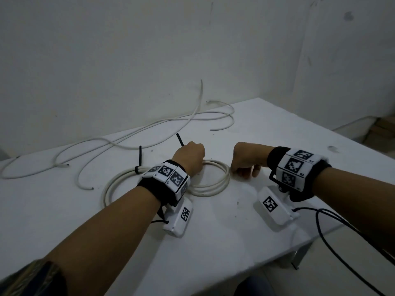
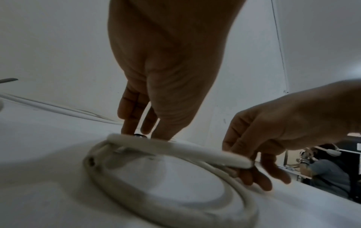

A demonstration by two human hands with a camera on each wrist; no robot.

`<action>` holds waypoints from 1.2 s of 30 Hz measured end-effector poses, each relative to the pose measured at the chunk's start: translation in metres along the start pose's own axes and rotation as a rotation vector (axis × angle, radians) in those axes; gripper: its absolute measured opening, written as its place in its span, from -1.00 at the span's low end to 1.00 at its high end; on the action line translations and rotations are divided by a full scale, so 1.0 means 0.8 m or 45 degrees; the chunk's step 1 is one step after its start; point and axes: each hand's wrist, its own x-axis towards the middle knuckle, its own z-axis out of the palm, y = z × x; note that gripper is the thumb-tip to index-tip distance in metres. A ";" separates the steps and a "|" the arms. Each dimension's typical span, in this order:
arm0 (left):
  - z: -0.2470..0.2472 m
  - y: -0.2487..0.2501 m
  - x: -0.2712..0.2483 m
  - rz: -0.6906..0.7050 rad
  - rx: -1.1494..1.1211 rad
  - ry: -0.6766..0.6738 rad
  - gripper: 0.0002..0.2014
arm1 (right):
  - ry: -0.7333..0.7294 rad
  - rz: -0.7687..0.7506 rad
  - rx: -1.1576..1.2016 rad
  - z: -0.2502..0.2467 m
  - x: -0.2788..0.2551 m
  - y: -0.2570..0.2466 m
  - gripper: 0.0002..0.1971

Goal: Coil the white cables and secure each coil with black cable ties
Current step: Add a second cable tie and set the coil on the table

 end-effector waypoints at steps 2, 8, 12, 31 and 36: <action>-0.001 0.004 -0.007 0.036 -0.014 0.063 -0.74 | -0.047 -0.004 0.060 0.002 -0.004 -0.001 -0.81; -0.005 0.017 -0.049 0.155 -0.291 -0.038 -0.72 | 0.092 -0.038 0.139 0.009 -0.012 0.003 -0.69; 0.009 0.025 -0.067 0.224 -0.286 -0.121 -0.71 | 0.133 -0.088 0.121 0.017 -0.014 -0.002 -0.50; 0.012 0.041 -0.076 0.249 -0.415 0.125 -0.82 | 0.140 -0.056 0.399 0.030 -0.013 -0.008 -0.49; 0.014 0.042 -0.076 0.329 -0.268 0.060 -0.82 | 0.145 -0.062 0.355 0.029 -0.013 -0.007 -0.46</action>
